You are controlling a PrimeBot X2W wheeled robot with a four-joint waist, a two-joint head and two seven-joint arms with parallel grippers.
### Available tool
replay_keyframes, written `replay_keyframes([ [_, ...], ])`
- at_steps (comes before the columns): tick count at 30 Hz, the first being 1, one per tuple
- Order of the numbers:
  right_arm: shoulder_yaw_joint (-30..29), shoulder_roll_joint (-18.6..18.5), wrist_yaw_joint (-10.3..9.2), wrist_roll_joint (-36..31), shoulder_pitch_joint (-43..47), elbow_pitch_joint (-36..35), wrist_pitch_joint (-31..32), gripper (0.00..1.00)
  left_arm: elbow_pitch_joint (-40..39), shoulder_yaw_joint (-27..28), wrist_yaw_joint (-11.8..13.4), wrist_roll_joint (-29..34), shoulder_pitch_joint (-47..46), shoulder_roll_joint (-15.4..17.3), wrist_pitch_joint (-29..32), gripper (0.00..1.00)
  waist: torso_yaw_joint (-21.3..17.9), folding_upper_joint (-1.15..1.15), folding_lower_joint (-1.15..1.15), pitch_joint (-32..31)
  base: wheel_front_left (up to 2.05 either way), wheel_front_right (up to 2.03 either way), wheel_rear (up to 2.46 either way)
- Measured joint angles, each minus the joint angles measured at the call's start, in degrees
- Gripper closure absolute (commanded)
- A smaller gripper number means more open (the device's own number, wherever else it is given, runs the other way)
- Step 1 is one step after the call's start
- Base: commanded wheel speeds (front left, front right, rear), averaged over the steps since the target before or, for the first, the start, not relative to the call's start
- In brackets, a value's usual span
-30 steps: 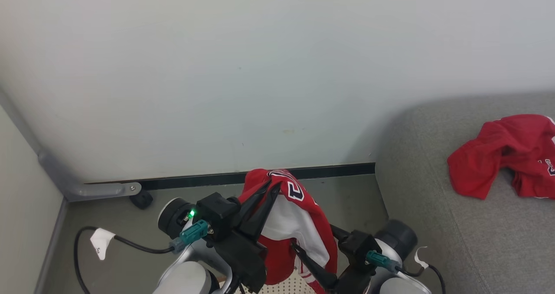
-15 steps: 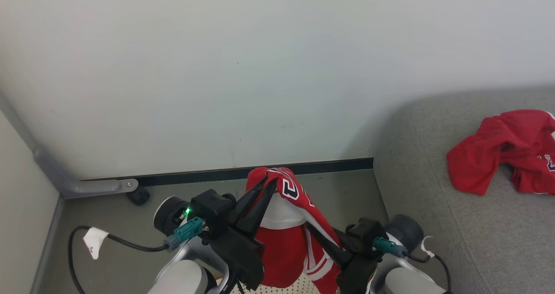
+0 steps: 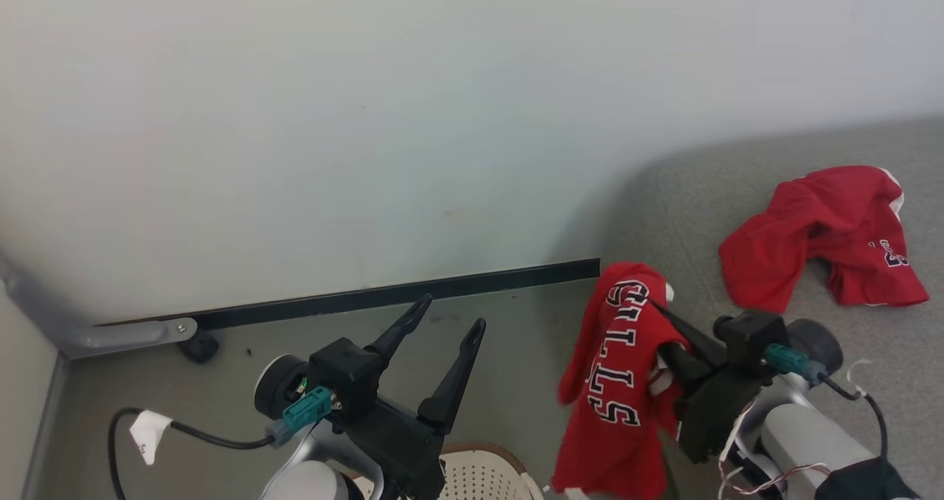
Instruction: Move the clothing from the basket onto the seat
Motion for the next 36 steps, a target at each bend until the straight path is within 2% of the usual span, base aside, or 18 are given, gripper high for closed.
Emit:
replay_keyframes([
  [4,-2.30,-3.05,-0.16,-0.01,0.05,-2.18,0.00,1.00,-0.49,-0.14,0.05,-0.26,1.34,-0.34,-0.57,0.00,-1.32,0.00,0.00,-0.11,0.00,0.00,0.00],
  [14,-6.26,-7.57,-2.67,-0.04,3.02,-8.06,-0.01,1.00,-2.11,-0.83,0.81,-0.46,4.11,-0.77,-1.59,0.00,-5.73,0.00,0.00,-0.55,0.00,0.00,0.00],
  [27,-8.53,-9.43,-5.17,-1.07,6.28,-15.49,-0.01,1.00,-3.02,-2.24,1.32,-0.22,5.60,-1.23,-2.05,0.00,-13.73,0.00,-0.01,-0.43,0.00,0.00,0.00],
  [32,-9.04,-9.73,-5.36,-1.14,6.84,-17.11,-0.01,1.00,-3.41,-2.86,1.38,0.14,5.65,-1.24,-2.04,0.00,-17.10,0.00,-0.01,-0.07,0.00,0.00,0.00],
  [36,-8.98,-9.46,-4.55,-1.14,6.46,-17.09,-0.01,1.00,-4.15,-3.25,1.82,0.76,5.66,-1.23,-2.01,0.00,-19.66,0.00,-0.01,0.47,0.00,0.00,0.00],
])
